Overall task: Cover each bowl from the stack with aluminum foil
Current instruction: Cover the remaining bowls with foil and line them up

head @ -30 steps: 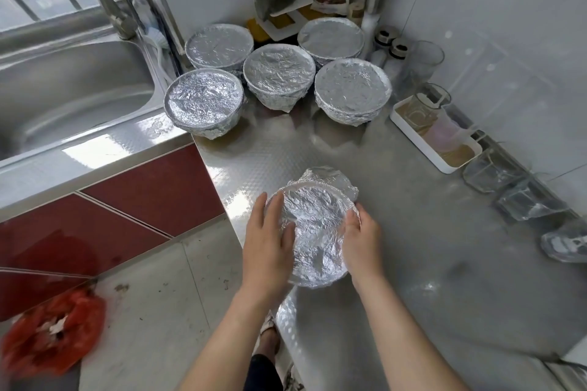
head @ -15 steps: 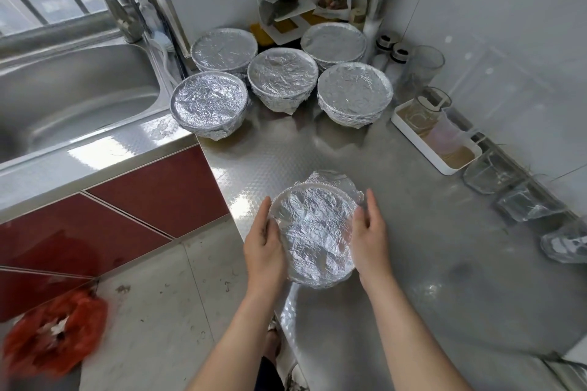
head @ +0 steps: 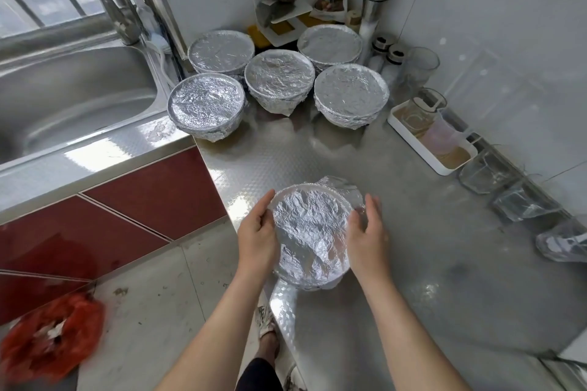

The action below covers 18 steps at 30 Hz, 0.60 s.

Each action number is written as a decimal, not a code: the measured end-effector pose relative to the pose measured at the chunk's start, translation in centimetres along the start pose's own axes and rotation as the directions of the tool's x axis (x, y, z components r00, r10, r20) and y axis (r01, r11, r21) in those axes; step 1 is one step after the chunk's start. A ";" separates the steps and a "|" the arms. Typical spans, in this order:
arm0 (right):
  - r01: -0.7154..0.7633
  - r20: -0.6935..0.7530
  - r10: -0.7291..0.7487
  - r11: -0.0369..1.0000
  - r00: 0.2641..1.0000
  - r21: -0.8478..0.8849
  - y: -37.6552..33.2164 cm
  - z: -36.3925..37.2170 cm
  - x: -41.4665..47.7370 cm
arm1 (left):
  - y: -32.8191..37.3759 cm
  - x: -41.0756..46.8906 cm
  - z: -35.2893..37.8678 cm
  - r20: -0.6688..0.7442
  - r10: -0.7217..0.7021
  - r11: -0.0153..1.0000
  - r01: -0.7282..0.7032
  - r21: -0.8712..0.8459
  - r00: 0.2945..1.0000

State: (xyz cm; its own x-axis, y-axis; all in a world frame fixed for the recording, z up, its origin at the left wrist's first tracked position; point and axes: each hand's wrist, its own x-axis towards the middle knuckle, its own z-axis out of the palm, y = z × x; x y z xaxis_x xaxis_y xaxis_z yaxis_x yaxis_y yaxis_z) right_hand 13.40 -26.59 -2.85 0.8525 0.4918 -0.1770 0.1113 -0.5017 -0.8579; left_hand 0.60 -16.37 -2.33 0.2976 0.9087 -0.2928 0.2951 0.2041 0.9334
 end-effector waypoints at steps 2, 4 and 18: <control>0.046 0.035 -0.044 0.997 0.998 -0.059 -0.2 0.0 0.2 | 0.5 0.9 -0.4 0.002 0.021 0.998 -0.021 0.066 1.000; 0.024 0.003 -0.024 1.000 1.000 -0.010 -0.2 0.0 0.2 | 1.0 1.2 -0.6 -0.031 0.036 0.991 -0.032 0.132 0.999; -0.384 0.051 0.381 0.907 0.923 0.172 -2.0 0.3 3.3 | 1.1 1.1 1.0 0.136 0.334 0.734 -0.348 0.583 0.933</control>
State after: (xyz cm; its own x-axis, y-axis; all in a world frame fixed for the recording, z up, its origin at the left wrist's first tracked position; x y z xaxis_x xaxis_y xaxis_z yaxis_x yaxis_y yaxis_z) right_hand 15.80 -23.77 -1.86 0.8034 0.2992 -0.5148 -0.3139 -0.5218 -0.7932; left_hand 2.19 -15.52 -1.85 0.4998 0.8660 0.0106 0.6425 -0.3790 0.6659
